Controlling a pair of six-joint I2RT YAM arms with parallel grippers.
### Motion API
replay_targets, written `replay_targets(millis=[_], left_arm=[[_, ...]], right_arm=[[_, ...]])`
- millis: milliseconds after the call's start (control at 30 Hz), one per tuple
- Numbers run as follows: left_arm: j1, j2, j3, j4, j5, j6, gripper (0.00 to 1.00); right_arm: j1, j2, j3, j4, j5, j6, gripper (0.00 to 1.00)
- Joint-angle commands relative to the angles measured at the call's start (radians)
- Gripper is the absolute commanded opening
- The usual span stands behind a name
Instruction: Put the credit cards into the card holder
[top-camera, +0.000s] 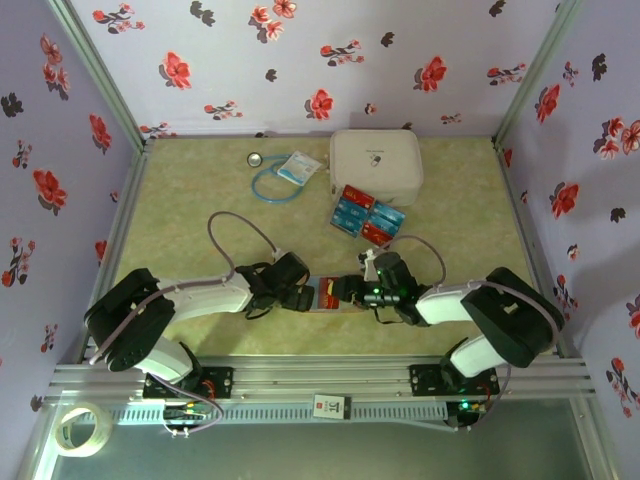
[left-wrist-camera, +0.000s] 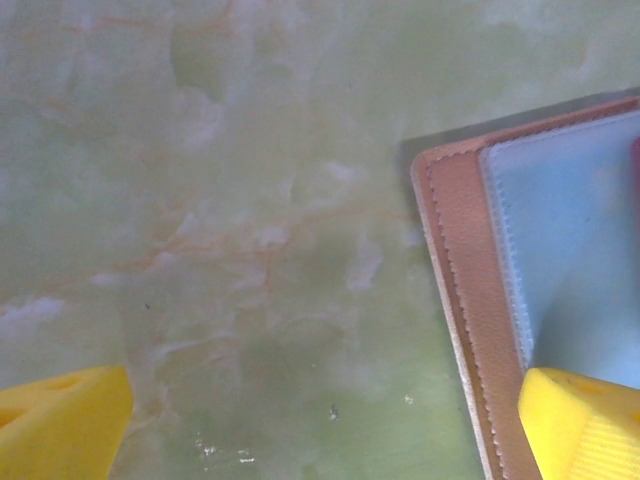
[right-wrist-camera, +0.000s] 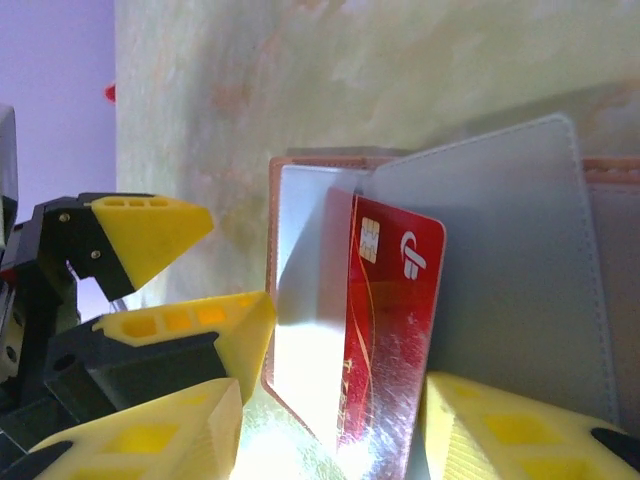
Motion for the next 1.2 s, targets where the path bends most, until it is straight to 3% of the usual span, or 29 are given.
replay_targets(millis=[0,433,800,1167], left_arm=[[0.007,-0.029,-0.017,-0.018,-0.025,-0.015,1.00],[0.043,-0.051,-0.022,-0.020,-0.018,-0.010,1.00],[0.055,-0.012,-0.004,-0.031,-0.021,-0.006,1.00],[0.063,0.028,0.023,-0.080,-0.057,0.004,1.00]], right_arm=[[-0.005,-0.037,0.046,-0.226,0.065,-0.067,0.52],[-0.003,-0.173,0.182,-0.566,0.170,-0.182,0.51],[0.030,-0.105,0.323,-0.825,0.347,-0.301,0.10],[0.078,0.016,0.400,-0.828,0.379,-0.315,0.05]])
